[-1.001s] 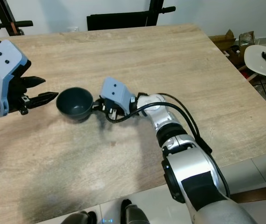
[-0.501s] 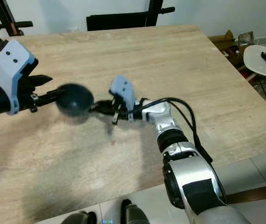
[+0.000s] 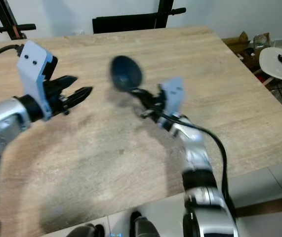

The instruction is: Setting the table

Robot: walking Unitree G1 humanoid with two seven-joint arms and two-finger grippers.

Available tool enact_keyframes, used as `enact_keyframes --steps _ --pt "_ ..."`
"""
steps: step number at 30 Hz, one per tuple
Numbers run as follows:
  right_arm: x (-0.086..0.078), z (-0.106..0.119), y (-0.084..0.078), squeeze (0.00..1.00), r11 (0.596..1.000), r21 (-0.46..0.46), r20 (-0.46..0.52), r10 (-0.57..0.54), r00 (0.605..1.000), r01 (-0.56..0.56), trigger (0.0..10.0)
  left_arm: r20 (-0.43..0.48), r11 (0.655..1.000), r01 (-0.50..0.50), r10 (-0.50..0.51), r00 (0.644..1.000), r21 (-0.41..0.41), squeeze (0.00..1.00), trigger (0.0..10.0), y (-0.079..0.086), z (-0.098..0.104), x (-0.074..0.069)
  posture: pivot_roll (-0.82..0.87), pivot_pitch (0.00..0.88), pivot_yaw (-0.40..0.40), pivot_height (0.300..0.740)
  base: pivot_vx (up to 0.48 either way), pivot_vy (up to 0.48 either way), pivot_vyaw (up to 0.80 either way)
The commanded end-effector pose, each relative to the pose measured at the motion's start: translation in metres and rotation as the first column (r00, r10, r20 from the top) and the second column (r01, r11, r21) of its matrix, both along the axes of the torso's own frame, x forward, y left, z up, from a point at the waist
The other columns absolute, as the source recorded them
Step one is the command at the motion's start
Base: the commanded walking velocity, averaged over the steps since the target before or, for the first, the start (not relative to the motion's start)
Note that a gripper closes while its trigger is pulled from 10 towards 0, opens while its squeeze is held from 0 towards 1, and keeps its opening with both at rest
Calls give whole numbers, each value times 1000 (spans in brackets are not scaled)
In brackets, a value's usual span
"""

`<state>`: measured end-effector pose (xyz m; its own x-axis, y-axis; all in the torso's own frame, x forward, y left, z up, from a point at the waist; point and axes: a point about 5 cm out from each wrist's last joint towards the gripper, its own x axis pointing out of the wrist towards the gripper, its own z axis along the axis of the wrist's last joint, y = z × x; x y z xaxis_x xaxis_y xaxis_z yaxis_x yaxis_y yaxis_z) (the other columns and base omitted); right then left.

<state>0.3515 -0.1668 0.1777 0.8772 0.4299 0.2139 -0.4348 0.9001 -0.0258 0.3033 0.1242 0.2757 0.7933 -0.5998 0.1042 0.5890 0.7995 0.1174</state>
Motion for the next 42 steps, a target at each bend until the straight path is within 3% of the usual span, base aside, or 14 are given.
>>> enact_keyframes --steps 1,3,6,8,11,14,16,20,22,26,28,32,37,42 --pt "-5 4 -9 0 996 23 9 -82 997 81 10000 27 999 23 -22 999 -41 0 10000 0 5 -4 -43 96 76 740 0 0 0" --pt "-14 1 -14 0 986 47 -4 -157 988 157 10000 5 995 79 -79 997 -55 0 10000 -2 1 -8 -46 95 78 740 0 0 0" --pt "-18 1 -15 0 983 54 -5 -176 984 176 10000 -4 994 94 -94 996 -54 0 10000 -3 -2 -9 -53 92 79 740 0 0 0" --pt "-31 3 -19 0 966 69 -12 -247 969 248 10000 -59 991 131 -131 990 -6 0 10000 -4 -25 -15 -67 88 78 740 0 0 0" --pt "-38 2 -23 0 958 47 -17 -284 959 284 10000 -91 992 122 -120 989 17 0 10000 -2 -39 -17 -74 87 79 740 0 0 0" --pt "-51 1 -35 0 941 -45 -9 -335 942 334 10000 -109 997 45 -38 993 58 0 10000 4 -61 -16 -96 86 66 740 0 0 0" --pt "-51 1 -35 0 941 -45 -9 -335 942 334 10000 -109 997 45 -38 993 58 0 10000 4 -61 -16 -96 86 66 740 0 0 0" --pt "-54 10 -47 0 922 -199 51 -328 943 332 10000 -90 992 -95 102 991 85 0 10000 12 -76 -14 -107 82 45 740 0 0 0" --pt "-53 12 -49 0 920 -217 58 -322 945 327 10000 -90 990 -117 125 988 83 0 10000 12 -78 -14 -104 79 41 740 0 0 0" --pt "-54 13 -48 0 908 -340 48 -242 969 244 10000 -106 960 -272 278 955 71 0 10000 22 -94 -14 -100 64 27 740 0 0 0" --pt "-56 11 -48 0 912 -342 30 -231 973 227 10000 -108 953 -297 302 947 66 0 10000 22 -98 -15 -96 56 19 740 0 0 0" --pt "-67 -4 -44 0 955 -211 -77 -230 970 209 10000 -84 919 -389 393 916 61 0 10000 27 -106 -18 -89 30 1 740 0 0 0" --pt "-73 -11 -43 0 954 -133 -88 -282 955 269 10000 -69 901 -430 433 899 61 0 10000 33 -110 -23 -88 13 6 740 0 0 0" --pt "-74 -12 -44 0 950 -100 -87 -304 949 295 10000 -46 904 -422 425 904 65 0 10000 33 -108 -27 -90 0 13 740 0 0 0"
